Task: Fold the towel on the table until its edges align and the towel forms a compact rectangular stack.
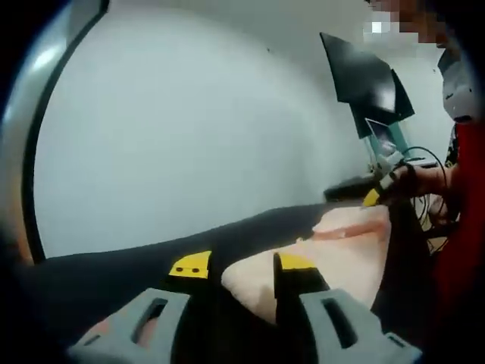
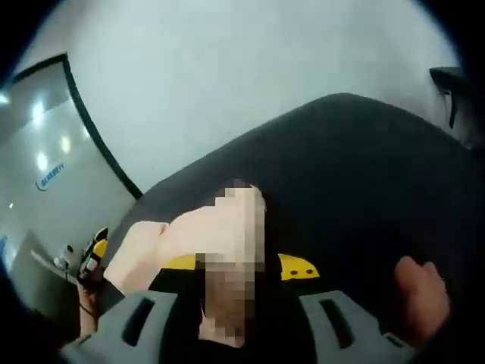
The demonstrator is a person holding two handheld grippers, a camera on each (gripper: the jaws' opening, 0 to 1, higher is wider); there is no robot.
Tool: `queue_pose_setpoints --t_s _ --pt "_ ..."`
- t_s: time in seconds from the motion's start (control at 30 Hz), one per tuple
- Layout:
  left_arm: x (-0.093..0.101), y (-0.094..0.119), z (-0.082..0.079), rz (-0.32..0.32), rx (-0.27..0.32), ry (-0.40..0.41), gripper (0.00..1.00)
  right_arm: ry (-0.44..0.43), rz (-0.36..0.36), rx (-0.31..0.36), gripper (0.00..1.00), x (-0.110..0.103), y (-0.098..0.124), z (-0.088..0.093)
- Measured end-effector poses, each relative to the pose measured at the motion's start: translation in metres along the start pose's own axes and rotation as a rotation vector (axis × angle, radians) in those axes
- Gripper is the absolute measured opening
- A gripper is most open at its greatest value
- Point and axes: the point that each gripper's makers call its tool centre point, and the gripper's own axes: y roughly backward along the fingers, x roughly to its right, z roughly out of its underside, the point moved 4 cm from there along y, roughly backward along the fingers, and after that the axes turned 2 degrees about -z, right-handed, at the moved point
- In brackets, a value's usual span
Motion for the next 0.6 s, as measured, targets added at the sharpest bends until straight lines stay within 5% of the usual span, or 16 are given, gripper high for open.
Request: queue_pose_setpoints --t_s 0.1,0.17,0.23,0.37,0.6 --pt "0.001 0.000 0.000 0.003 -0.001 -0.013 0.32 0.078 0.045 -0.021 0.10 0.001 -0.004 0.006" --pt "0.001 0.001 0.001 0.003 -0.005 -0.014 0.31 0.090 0.049 -0.006 0.05 -0.003 -0.003 0.002" --pt "0.002 0.001 0.000 -0.001 -0.004 -0.012 0.31 0.108 0.056 -0.004 0.04 -0.008 -0.001 -0.003" --pt "0.000 0.000 0.001 -0.006 -0.006 -0.008 0.30 0.099 0.070 0.132 0.03 -0.024 0.008 -0.029" --pt "-0.003 0.001 0.000 -0.015 0.001 -0.002 0.30 0.280 0.104 0.261 0.03 -0.082 0.013 -0.063"
